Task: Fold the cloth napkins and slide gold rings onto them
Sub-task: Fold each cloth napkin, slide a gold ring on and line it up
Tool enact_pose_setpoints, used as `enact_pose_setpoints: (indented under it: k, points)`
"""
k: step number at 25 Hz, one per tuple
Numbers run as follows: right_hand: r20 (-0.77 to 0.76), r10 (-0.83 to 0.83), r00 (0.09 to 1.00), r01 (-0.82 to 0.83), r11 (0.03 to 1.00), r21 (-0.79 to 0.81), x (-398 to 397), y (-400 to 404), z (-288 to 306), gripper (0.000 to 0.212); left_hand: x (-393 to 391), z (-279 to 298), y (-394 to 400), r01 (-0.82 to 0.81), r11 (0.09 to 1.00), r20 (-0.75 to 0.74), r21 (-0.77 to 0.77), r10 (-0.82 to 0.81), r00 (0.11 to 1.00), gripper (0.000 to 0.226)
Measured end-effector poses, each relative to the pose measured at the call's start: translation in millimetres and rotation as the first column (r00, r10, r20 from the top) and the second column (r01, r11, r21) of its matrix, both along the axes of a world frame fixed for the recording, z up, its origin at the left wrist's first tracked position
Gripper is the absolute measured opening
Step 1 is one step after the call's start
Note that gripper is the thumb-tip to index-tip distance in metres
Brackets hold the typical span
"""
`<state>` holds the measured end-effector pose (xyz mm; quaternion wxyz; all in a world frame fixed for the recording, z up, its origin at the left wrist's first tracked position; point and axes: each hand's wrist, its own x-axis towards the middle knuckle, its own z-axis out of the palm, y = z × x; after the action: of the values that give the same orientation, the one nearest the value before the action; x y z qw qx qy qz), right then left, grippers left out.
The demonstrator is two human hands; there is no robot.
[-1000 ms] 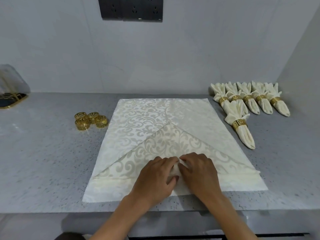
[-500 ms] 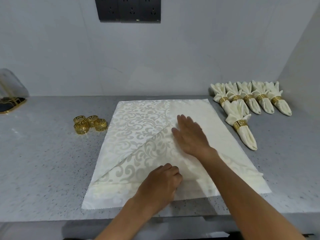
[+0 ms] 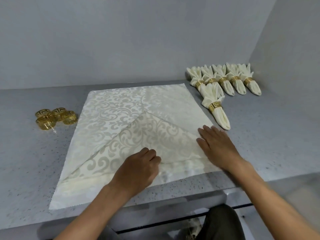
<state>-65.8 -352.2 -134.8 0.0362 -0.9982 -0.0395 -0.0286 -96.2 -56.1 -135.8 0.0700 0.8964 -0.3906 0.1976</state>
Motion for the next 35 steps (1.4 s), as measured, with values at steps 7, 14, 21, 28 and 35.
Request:
enact_pose_setpoints:
  k: [7,14,21,28,35]
  points:
    - [0.416,0.090,0.905,-0.266,0.883,0.388,-34,64,42,0.024,-20,3,-26,-0.110,0.983,-0.081,-0.146,0.099,0.992,0.018]
    - [0.039,0.232,0.972,-0.203,0.744,0.637,-51,114,13,0.047,-45,25,-17,-0.052,0.988,-0.362,-0.147,-0.005,0.932,0.015]
    - [0.331,0.106,0.938,-0.195,0.949,0.247,-55,136,-11,0.023,34,50,69,-0.389,0.884,-0.648,-0.258,0.141,0.749,0.021]
    - [0.412,0.339,0.846,-0.419,0.900,0.119,-62,135,-15,0.010,72,45,114,-0.238,0.953,-0.873,-0.187,-0.050,0.485,0.050]
    - [0.304,0.313,0.900,-0.406,0.856,0.320,-62,133,-5,0.029,83,40,123,-0.164,0.967,-0.893,-0.196,-0.107,0.437,0.023]
